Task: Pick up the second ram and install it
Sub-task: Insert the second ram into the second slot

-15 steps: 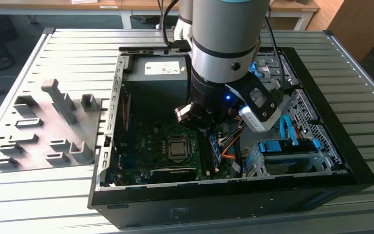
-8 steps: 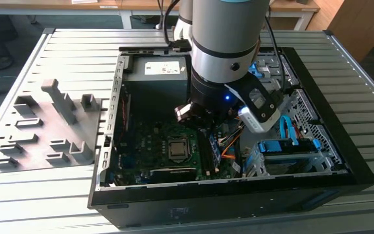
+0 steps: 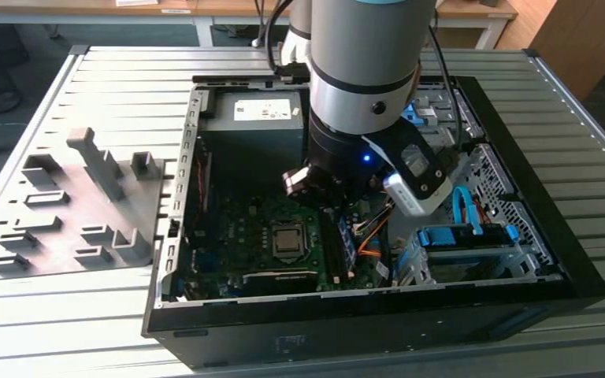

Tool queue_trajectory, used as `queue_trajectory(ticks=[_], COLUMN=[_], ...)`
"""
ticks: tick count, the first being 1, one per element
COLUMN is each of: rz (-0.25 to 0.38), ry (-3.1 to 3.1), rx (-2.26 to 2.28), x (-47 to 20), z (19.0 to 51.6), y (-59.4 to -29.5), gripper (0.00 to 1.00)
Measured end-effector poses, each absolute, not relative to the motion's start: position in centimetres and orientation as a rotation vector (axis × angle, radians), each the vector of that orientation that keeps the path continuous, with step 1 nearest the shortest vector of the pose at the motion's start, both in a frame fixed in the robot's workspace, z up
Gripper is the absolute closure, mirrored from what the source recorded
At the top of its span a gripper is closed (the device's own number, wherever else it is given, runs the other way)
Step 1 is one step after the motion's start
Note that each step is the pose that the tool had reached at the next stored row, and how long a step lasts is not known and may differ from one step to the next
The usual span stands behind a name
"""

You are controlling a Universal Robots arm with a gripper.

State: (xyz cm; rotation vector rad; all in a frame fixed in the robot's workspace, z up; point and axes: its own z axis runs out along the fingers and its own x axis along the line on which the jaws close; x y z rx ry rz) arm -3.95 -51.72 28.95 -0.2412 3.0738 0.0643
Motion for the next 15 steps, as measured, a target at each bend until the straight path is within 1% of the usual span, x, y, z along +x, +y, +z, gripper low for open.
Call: queue_trajectory(ticks=[15], rz=[0.062], ry=[3.078], rx=[-0.160], x=[-3.95], z=[28.93], y=[-51.72], gripper=[0.86])
